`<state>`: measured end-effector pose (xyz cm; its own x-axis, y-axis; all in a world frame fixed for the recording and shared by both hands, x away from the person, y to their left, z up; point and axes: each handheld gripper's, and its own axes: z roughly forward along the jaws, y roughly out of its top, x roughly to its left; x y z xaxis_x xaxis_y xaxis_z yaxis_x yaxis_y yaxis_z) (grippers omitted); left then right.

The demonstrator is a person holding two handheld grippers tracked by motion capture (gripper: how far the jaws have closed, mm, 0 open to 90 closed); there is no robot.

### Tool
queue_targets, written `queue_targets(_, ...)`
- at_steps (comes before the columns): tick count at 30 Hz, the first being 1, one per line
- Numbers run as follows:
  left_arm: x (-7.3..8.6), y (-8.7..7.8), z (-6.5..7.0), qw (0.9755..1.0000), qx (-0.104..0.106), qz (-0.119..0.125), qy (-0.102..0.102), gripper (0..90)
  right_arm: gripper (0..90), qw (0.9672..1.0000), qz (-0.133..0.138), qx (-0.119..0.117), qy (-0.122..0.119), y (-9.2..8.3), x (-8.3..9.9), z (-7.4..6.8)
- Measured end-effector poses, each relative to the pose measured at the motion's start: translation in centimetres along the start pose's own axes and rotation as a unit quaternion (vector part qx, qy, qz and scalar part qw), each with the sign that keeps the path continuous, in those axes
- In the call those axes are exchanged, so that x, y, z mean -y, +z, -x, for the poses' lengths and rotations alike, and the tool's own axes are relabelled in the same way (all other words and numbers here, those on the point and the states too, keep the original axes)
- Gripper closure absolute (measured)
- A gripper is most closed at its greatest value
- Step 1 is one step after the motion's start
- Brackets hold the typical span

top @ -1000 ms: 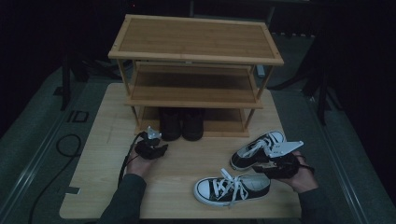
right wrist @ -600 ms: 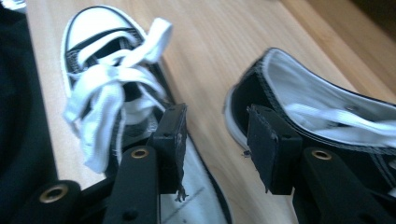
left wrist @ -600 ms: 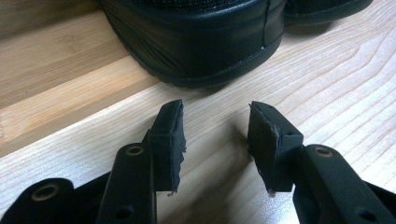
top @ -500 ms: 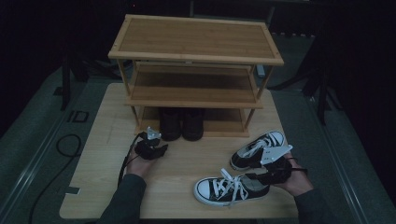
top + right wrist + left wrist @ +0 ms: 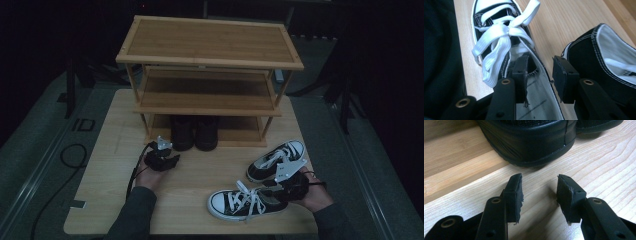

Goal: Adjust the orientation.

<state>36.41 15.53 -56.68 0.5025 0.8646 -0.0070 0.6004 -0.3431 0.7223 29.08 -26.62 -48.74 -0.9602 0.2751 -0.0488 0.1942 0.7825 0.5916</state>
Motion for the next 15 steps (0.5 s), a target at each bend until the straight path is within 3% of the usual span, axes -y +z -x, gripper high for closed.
queue_targets(10,0.0,0.0,0.0,1.0,0.0,-0.001,0.002,56.1,65.3,0.9986,-0.045,-0.01,-0.025,2.0,-1.8,0.1)
queue_targets(15,0.0,0.0,0.0,1.0,-0.001,-0.001,0.002,56.1,67.7,0.9979,-0.054,-0.021,-0.03,2.3,-2.1,0.2)
